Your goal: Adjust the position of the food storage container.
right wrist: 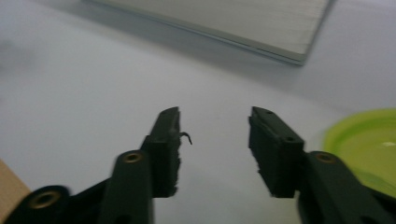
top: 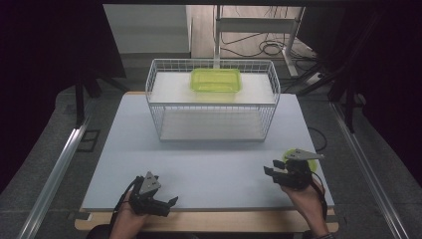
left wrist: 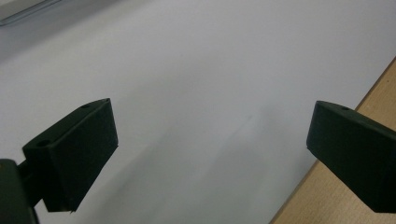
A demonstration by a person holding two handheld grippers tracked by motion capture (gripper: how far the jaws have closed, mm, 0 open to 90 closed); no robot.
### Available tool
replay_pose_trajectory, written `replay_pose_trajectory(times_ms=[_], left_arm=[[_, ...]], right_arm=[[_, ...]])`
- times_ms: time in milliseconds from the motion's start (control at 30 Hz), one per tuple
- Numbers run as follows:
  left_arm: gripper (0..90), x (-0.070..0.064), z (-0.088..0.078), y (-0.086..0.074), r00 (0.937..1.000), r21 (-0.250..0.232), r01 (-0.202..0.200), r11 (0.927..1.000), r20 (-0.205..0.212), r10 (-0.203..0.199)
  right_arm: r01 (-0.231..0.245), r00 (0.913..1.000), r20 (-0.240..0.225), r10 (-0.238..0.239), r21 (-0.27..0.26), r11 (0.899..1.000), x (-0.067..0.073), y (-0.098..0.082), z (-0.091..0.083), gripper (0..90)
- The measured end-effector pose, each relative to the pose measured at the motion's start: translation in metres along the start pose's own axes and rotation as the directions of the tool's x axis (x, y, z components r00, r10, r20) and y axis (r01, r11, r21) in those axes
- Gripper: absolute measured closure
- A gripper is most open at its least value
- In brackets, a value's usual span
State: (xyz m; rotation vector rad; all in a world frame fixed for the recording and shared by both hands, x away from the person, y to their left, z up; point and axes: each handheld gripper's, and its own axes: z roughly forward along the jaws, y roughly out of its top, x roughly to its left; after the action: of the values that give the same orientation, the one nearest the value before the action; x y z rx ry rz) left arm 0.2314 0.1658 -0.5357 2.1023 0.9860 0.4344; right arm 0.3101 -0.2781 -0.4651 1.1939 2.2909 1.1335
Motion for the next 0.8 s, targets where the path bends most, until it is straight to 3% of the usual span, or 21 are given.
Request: replay_pose_trajectory(times_ms=[33,167,333,367,400,433,467,500,533,567,600,633,667,700,800], left_arm=[[1.7,0.0,0.0,0.0,1.0,0.001,0.0,1.0,0.0,0.0],[1.8,0.0,0.0,0.0,1.0,0.003,0.001,1.0,0.001,-0.001],[1.8,0.0,0.001,0.0,1.0,0.004,0.003,1.0,0.001,-0.003],[1.8,0.0,0.001,0.0,1.0,0.005,0.003,1.0,0.001,-0.003],[1.8,0.0,0.001,0.0,1.0,0.005,0.003,1.0,0.001,-0.003],[1.8,0.0,0.001,0.0,1.0,0.006,0.004,1.0,0.001,-0.004],[1.8,0.0,0.001,0.0,1.0,0.006,0.004,1.0,0.001,-0.004],[1.8,0.0,0.001,0.0,1.0,0.007,0.004,1.0,0.002,-0.004],[1.8,0.0,0.001,0.0,1.0,0.007,0.004,1.0,0.002,-0.004],[1.8,0.0,0.001,0.0,1.0,0.008,0.004,1.0,0.002,-0.004],[1.8,0.0,0.001,0.0,1.0,0.008,0.004,1.0,0.002,-0.004],[1.8,0.0,0.001,0.0,1.0,0.008,0.004,1.0,0.002,-0.004],[1.8,0.0,0.001,0.0,1.0,0.008,0.004,1.0,0.002,-0.004],[1.8,0.0,0.001,0.0,1.0,0.009,0.005,1.0,0.003,-0.005],[1.8,0.0,0.002,0.0,1.0,0.013,0.002,0.9999,0.003,-0.002]], right_arm=[[-0.018,0.9995,0.024,0.018,-0.012,1.0,-0.01,0.0,-0.004,64.7],[-0.034,0.9967,0.073,0.037,-0.043,0.998,-0.028,0.001,-0.017,79.4],[-0.068,0.9894,0.124,0.076,-0.064,0.996,-0.049,-0.002,-0.028,88.8],[-0.084,0.9828,0.159,0.094,-0.068,0.994,-0.06,-0.004,-0.033,89.1],[-0.084,0.9828,0.159,0.094,-0.068,0.994,-0.06,-0.004,-0.033,89.1],[-0.1,0.9748,0.192,0.113,-0.077,0.992,-0.07,-0.007,-0.038,89.2],[-0.1,0.9748,0.192,0.113,-0.077,0.992,-0.07,-0.007,-0.038,89.2],[-0.118,0.9655,0.224,0.134,-0.082,0.99,-0.078,-0.01,-0.042,89.2],[-0.118,0.9655,0.224,0.134,-0.082,0.99,-0.078,-0.01,-0.042,89.2],[-0.134,0.956,0.251,0.152,-0.086,0.987,-0.086,-0.013,-0.045,89.3],[-0.134,0.956,0.251,0.152,-0.086,0.987,-0.086,-0.013,-0.045,89.3],[-0.141,0.9455,0.284,0.16,-0.087,0.986,-0.093,-0.016,-0.046,89.2],[-0.141,0.9455,0.284,0.16,-0.087,0.986,-0.093,-0.016,-0.046,89.2],[-0.154,0.936,0.305,0.175,-0.091,0.984,-0.1,-0.019,-0.048,89.2],[-0.167,0.9287,0.32,0.188,-0.092,0.982,-0.106,-0.023,-0.048,89.2]])
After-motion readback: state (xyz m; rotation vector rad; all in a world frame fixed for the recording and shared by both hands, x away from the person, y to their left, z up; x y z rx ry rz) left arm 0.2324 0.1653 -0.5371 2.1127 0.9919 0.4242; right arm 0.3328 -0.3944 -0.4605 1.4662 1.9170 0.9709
